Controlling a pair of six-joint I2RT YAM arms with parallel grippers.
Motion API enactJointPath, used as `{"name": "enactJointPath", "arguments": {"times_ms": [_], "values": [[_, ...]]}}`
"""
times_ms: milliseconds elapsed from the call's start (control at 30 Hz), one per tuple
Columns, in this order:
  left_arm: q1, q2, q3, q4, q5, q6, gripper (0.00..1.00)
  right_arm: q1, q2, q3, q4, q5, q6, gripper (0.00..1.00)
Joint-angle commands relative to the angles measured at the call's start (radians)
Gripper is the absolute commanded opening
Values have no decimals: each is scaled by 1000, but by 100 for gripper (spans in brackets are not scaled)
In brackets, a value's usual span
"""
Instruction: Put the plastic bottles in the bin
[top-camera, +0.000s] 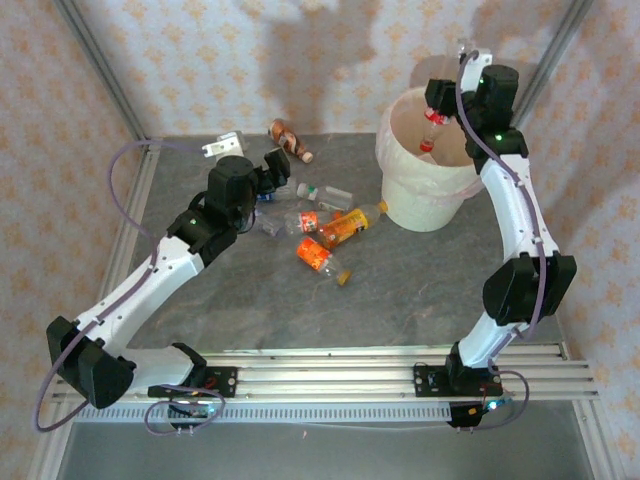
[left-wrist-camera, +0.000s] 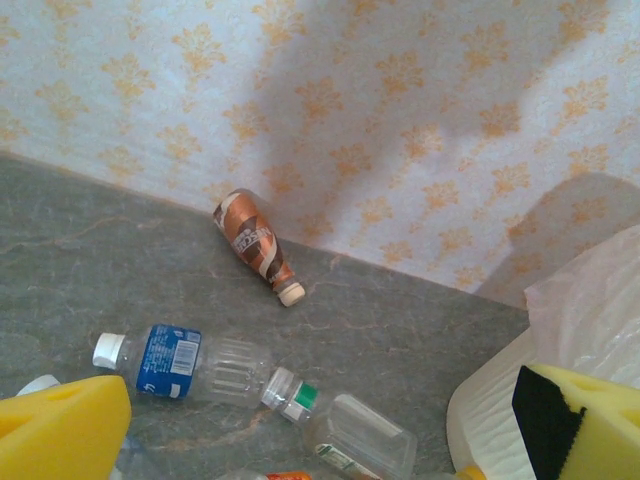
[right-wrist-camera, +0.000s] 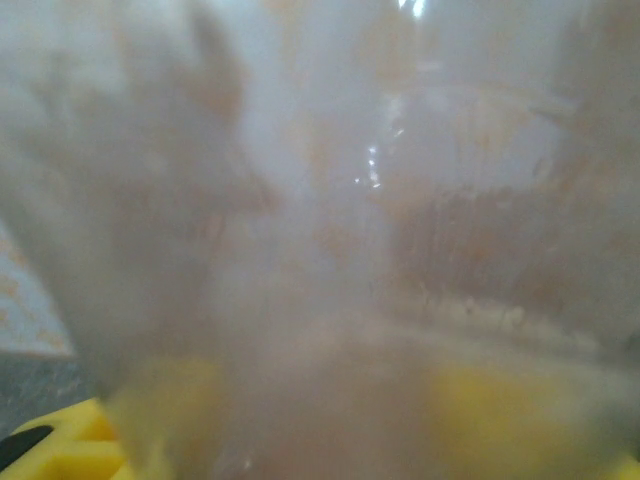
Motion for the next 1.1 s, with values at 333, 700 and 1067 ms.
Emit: {"name": "enactJointPath", "arguments": {"times_ms": [333,700,1067], "values": [[31,-18,-50,-55,-6,-93,100,-13,58,-133,72,-318,-126,55],[36,-53,-88,-92,-59,-124,100,-13,96,-155,46,-374,-140,72],[40,-47,-97,-99,-81,-138,100,-13,91,-189,19,-379,-148,75]]}}
